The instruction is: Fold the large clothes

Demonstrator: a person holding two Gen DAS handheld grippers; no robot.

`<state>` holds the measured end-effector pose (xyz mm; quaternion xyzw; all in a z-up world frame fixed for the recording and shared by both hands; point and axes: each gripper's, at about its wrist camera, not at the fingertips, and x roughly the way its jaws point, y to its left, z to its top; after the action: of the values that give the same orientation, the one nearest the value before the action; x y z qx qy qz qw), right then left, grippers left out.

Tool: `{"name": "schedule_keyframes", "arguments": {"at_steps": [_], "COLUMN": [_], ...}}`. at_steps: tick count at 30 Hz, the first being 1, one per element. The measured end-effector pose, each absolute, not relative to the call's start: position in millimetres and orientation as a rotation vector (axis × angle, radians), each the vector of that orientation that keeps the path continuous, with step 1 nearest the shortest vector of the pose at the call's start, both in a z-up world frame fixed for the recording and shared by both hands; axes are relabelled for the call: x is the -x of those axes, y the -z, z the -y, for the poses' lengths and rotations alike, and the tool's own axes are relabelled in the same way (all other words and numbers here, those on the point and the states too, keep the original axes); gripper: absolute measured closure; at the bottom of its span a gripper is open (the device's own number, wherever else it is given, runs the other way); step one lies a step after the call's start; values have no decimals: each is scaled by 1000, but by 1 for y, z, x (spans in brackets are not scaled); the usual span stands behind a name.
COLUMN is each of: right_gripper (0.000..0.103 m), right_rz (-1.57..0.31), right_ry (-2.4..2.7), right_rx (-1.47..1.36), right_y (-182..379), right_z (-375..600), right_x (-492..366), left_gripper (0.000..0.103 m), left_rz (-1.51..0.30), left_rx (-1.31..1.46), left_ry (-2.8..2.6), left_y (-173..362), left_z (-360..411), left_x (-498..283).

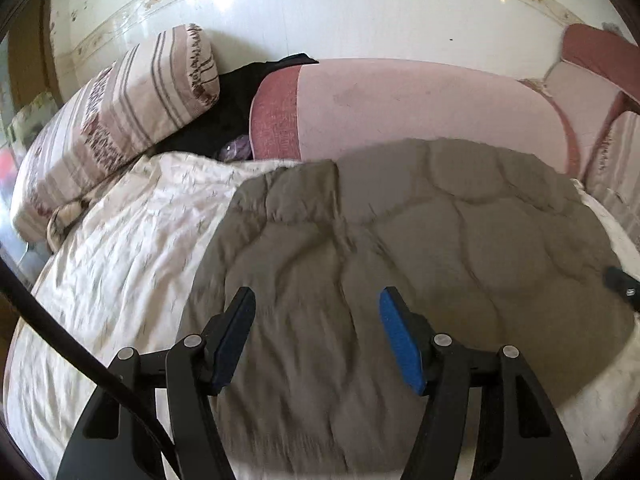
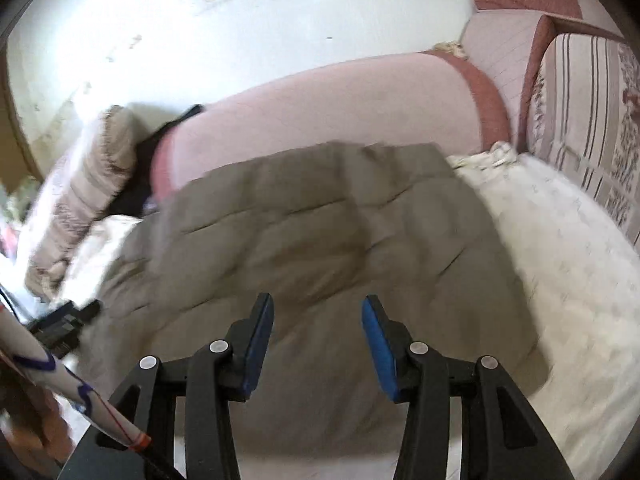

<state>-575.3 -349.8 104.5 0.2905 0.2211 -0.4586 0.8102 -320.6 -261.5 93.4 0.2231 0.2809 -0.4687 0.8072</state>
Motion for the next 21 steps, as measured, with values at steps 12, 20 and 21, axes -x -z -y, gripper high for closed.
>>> {"name": "schedule_keyframes", "arguments": {"at_steps": [12,20,21], "right_gripper": [52,52,52], "right_rz": [-468,-602,-622], "right_ry": [1035,1003,1001], "right_rx": [-534,-539,-552], "right_y": [-91,-55,-48], "right_z": [294,325,329], "right_x": [549,516,514], "left_gripper": [39,37,37], "left_rz": [-618,-690,-685], "left_rx": [-383,-430,-450], "left_ry": [901,872,863], "left_y": [-71,-35,-33], "left_z": [203,233,237], "left_x": [321,302,304]}}
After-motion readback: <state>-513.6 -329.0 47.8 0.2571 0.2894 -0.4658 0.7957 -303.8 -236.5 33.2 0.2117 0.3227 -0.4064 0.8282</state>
